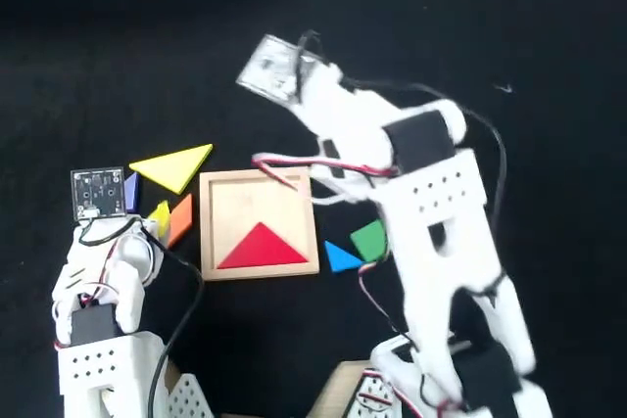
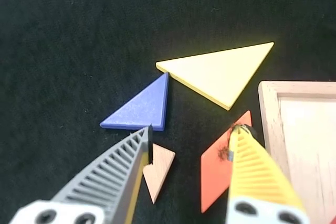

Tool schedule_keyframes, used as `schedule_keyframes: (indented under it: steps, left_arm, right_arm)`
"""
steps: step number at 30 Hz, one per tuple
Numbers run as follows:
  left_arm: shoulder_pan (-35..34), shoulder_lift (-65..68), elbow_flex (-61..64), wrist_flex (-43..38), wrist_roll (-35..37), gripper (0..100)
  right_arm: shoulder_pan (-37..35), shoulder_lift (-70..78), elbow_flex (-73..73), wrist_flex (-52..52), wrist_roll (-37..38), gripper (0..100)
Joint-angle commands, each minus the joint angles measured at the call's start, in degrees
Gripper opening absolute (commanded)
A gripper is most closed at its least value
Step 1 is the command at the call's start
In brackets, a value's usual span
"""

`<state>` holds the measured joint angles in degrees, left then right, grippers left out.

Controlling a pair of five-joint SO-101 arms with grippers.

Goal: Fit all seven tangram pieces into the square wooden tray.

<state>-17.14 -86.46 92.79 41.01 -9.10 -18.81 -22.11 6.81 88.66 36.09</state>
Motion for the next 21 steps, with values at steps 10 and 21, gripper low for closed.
schedule_keyframes:
  steps: [10, 21]
  left_arm:
    - [2.77, -0.62, 0.57, -0.26, -0.62, 24]
    - [2.15, -0.62, 0.57, -0.62, -0.62, 24]
  right_arm:
    - [6.51, -9.80, 36.00, -29.36, -3.25, 5.4]
    - [17.93, -9.54, 53.76, -58.55, -17.14, 1.2]
